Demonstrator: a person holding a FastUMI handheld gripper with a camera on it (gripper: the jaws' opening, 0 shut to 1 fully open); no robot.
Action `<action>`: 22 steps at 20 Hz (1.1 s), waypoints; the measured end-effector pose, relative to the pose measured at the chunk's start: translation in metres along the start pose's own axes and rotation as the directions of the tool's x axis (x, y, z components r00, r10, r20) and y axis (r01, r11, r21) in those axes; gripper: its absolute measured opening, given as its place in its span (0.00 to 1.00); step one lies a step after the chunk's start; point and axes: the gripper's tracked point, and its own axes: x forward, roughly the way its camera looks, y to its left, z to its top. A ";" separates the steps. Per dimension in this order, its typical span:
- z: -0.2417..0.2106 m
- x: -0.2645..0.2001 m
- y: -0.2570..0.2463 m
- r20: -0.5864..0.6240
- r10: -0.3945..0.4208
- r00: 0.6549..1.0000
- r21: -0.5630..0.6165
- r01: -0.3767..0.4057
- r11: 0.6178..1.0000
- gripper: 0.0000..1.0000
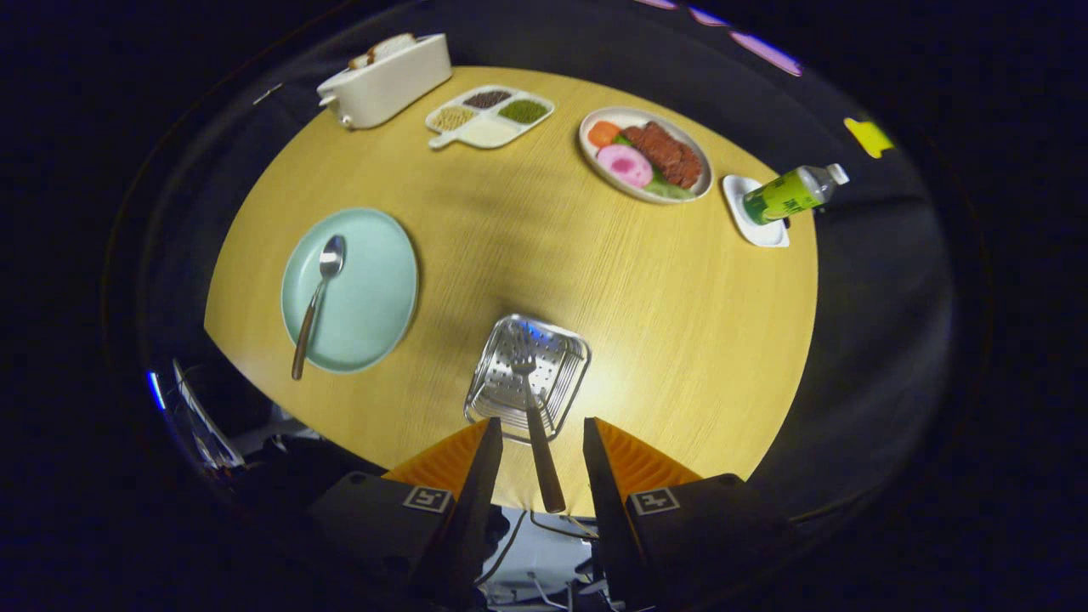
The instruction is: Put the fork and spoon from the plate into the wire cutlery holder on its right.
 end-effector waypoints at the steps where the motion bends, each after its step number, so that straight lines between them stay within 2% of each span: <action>1: 0.015 -0.010 0.005 0.085 -0.003 0.996 0.031 0.000 1.000 0.61; 2: 0.025 -0.020 0.013 0.153 -0.003 0.988 0.054 -0.005 0.999 0.61; 5: 0.049 -0.050 0.063 0.297 0.067 0.953 0.072 -0.092 0.993 0.60; 7: 0.052 -0.055 0.106 0.326 0.132 0.936 0.035 -0.152 0.988 0.61; 12: 0.033 -0.013 0.213 0.239 0.271 0.933 -0.036 -0.271 0.962 0.61; 14: 0.022 0.013 0.249 0.182 0.293 0.939 -0.046 -0.290 0.956 0.62; 18: 0.009 0.054 0.282 0.108 0.283 0.953 -0.035 -0.280 0.959 0.62; 21: 0.006 0.077 0.287 0.070 0.246 0.967 -0.034 -0.244 0.969 0.62; 22: 0.004 0.083 0.287 0.060 0.231 0.971 -0.029 -0.230 0.973 0.59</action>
